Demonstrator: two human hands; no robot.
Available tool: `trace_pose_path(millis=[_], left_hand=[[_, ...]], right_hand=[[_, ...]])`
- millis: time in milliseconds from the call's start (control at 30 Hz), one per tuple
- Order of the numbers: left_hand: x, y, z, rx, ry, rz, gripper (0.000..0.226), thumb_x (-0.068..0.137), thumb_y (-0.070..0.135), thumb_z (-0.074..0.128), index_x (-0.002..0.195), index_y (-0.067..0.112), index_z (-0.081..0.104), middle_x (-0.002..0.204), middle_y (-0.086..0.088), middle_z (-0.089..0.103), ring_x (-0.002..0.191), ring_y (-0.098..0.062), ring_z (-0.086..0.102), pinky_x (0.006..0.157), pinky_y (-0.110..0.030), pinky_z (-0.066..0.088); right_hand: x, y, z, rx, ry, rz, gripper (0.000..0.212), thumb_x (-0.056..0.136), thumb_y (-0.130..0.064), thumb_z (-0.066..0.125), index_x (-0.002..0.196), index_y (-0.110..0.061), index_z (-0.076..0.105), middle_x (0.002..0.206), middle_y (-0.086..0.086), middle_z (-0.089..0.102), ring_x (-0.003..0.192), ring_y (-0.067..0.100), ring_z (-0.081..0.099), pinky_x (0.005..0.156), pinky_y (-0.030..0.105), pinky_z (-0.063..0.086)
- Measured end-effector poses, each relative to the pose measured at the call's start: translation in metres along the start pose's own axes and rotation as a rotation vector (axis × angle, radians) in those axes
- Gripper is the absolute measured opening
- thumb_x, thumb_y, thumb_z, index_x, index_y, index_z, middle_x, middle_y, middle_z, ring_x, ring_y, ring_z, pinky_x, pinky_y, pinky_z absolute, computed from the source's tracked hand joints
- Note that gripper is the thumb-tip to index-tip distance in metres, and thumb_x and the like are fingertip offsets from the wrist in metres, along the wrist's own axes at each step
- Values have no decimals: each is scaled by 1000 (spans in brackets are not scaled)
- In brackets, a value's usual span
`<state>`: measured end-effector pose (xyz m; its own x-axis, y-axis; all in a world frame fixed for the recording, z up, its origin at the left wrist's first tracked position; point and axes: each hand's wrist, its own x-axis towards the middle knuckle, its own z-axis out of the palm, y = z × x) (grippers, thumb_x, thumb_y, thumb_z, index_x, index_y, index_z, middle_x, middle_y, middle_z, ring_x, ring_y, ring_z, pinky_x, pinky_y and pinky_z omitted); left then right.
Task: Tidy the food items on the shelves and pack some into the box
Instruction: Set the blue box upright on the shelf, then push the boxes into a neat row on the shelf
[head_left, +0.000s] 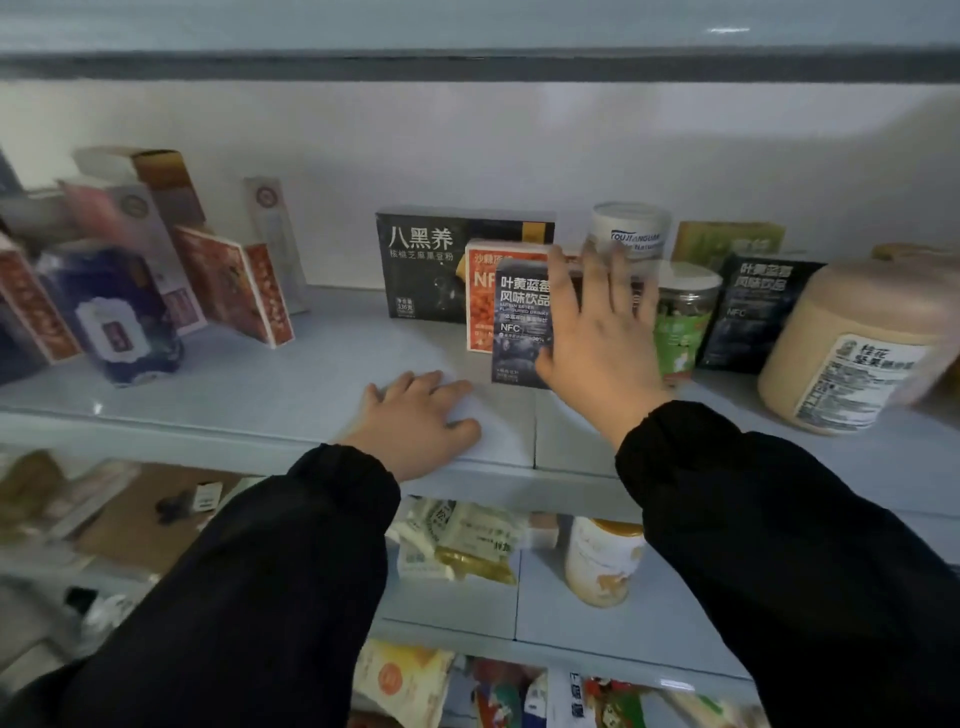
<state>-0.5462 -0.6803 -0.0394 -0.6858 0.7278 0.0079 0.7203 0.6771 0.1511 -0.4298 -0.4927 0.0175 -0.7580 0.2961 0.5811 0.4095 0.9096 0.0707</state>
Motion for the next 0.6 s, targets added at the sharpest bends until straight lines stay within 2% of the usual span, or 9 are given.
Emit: trace_pose_path(millis=[100,133,167,233,300,367,467,600], left_hand=[[-5,-6,0,0,26,-57,64,98,55,32,160,43,24,171,8,18,158,-22,13,121,-62,10],[-7,-10,0,-2,36,-76,64,98,55,32,160,43,24,171,8,19,158,-21,13,121,-63,10],[-11,-15,-1,-3,45,-94,64,97,55,31,160,43,25,171,8,20,158,-20,14,121,-64,11],[-19,-29,-1,-9,68,-127,69,92,54,26,160,42,26,170,7,23,158,-19,17,121,-65,13],[-27,-48,-2,-24,83,-189,66,96,51,25,161,41,25,170,7,22,158,-18,16,121,-66,10],[-37,-70,-3,-30,93,-250,59,104,47,30,162,41,22,172,9,18,158,-18,12,121,-66,5],[-53,-106,-7,3,111,-313,58,108,50,30,163,40,18,172,10,16,159,-18,11,121,-65,5],[-71,-154,-13,15,117,-348,59,107,55,22,164,39,19,172,9,17,159,-21,11,123,-66,5]], right_hand=[[-7,-21,5,88,150,-200,89,84,-29,72,161,-12,31,164,23,30,156,45,16,122,67,14],[-10,-30,8,165,149,-295,83,86,-28,71,160,-11,35,162,23,33,155,44,19,123,64,20],[-12,-39,10,251,90,-389,78,90,-28,68,160,-12,36,163,22,34,156,41,19,124,59,22],[-16,-58,13,396,-203,-487,73,101,-33,59,164,-17,26,169,15,24,159,32,11,128,47,16],[-16,-74,21,459,-466,-479,74,106,-47,51,167,-26,14,173,9,12,161,27,2,130,42,11],[-9,-88,35,448,-656,-475,79,103,-63,43,167,-36,4,175,6,4,161,25,-2,129,40,6],[6,-109,51,392,-776,-534,80,97,-79,32,163,-48,-1,176,1,0,161,22,-4,129,46,2],[24,-138,60,385,-816,-530,78,96,-81,27,163,-49,5,175,-3,-5,161,21,-9,128,50,-4]])
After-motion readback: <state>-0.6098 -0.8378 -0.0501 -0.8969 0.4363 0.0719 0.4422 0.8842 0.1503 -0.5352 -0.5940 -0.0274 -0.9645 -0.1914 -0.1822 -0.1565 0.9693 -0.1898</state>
